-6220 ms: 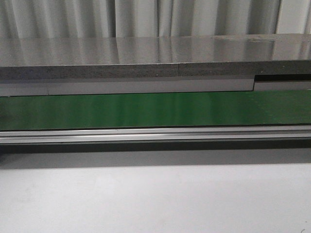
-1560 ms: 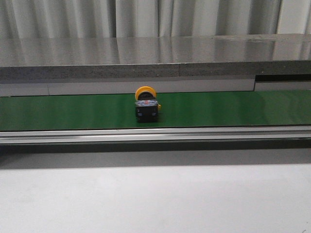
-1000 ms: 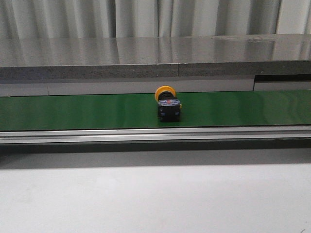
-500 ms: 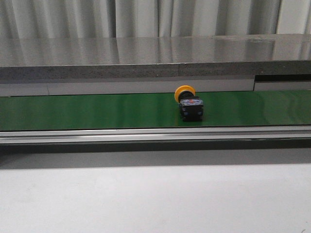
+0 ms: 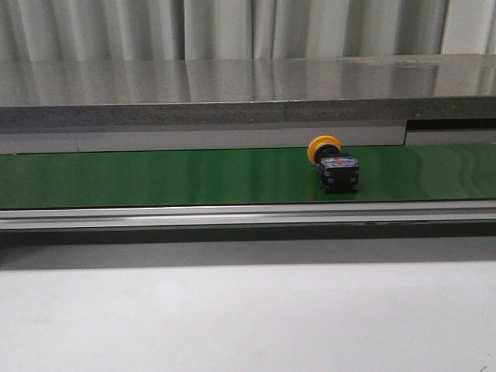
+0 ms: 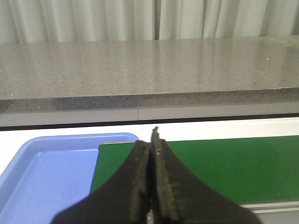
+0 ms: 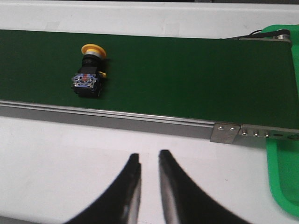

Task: Move button from left to right
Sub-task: 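Lower the right gripper around the button at the belt's far end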

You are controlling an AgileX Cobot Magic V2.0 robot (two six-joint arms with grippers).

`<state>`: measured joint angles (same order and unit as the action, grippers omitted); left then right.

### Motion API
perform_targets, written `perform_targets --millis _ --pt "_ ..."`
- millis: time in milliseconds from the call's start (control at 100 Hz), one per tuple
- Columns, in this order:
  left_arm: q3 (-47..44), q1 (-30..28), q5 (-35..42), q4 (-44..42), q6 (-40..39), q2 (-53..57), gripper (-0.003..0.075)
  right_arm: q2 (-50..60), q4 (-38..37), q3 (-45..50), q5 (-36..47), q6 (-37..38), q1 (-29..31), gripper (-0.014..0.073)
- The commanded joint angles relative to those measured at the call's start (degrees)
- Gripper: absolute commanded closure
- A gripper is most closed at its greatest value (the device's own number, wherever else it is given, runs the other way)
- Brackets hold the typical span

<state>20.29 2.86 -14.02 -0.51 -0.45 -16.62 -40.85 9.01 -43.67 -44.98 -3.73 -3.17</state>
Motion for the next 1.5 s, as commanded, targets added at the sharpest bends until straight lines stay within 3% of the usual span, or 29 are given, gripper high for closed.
perform_targets --millis 0,20,110,180,400,1080,1490 --pt "1.6 0.5 4.7 0.1 -0.1 -0.3 0.074 -0.1 0.6 -2.0 4.0 -0.1 0.0 0.0236" --pt "1.6 0.5 4.7 0.1 -0.1 -0.3 0.074 -0.1 0.6 -2.0 4.1 -0.1 0.0 0.0162" --pt "1.6 0.5 4.7 0.1 -0.1 -0.3 0.074 -0.1 0.6 -2.0 4.8 -0.1 0.0 -0.0017" --pt "1.6 0.5 4.7 0.1 -0.1 -0.3 0.074 -0.1 0.7 -2.0 5.5 -0.1 0.0 -0.0071" --pt "1.6 0.5 4.7 0.1 -0.1 -0.3 0.074 -3.1 2.2 -2.3 6.3 -0.1 0.0 -0.006" --pt "1.6 0.5 4.7 0.1 -0.1 -0.3 0.074 -36.6 2.4 -17.5 8.6 -3.6 -0.1 -0.006" --pt "1.6 0.5 4.7 0.1 -0.1 -0.3 0.074 -46.3 2.2 -19.5 11.2 -4.7 -0.1 -0.006"
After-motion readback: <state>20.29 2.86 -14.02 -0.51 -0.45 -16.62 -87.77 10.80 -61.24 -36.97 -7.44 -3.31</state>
